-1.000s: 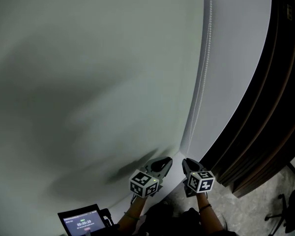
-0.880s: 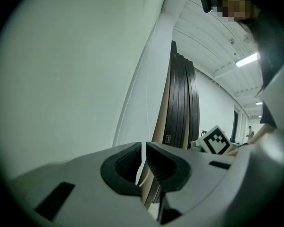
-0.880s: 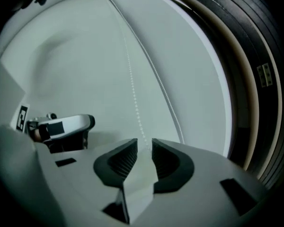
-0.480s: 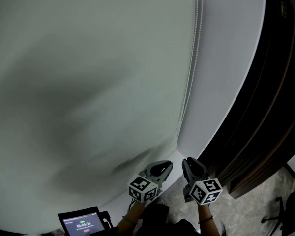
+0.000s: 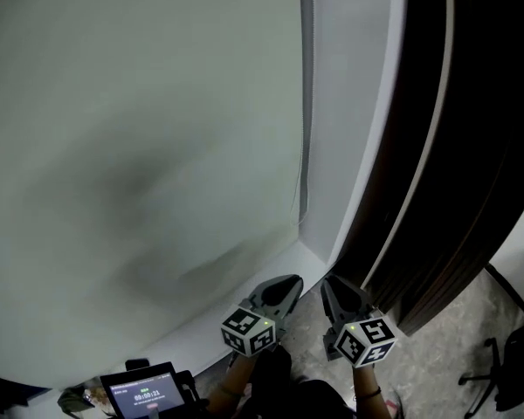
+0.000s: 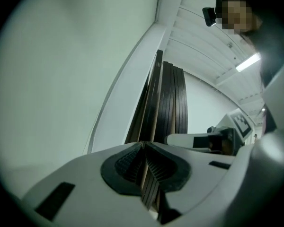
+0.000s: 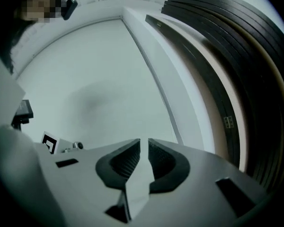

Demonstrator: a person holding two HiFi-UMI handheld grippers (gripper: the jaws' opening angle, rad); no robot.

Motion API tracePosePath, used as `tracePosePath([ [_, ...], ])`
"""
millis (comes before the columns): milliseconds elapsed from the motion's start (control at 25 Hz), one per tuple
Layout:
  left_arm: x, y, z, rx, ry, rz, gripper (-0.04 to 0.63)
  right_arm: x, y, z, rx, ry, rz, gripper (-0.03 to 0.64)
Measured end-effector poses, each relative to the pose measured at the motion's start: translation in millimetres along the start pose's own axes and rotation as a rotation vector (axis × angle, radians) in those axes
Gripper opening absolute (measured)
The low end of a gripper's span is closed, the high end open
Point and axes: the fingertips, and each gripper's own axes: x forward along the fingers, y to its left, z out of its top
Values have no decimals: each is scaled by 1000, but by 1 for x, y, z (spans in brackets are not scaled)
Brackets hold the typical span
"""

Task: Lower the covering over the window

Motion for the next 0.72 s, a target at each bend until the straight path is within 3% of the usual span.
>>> tracePosePath([
  [160,-20,-44,-12,-17,-27,26,28,-47,10,-9,-11,23,12,48],
  [400,-44,-87,-34,-19,-3,37,28,-90,21,-18,4,27,31,48],
  [720,-75,-102,-39,7,29,39,28,-105,50,-30,21,26,51,48],
])
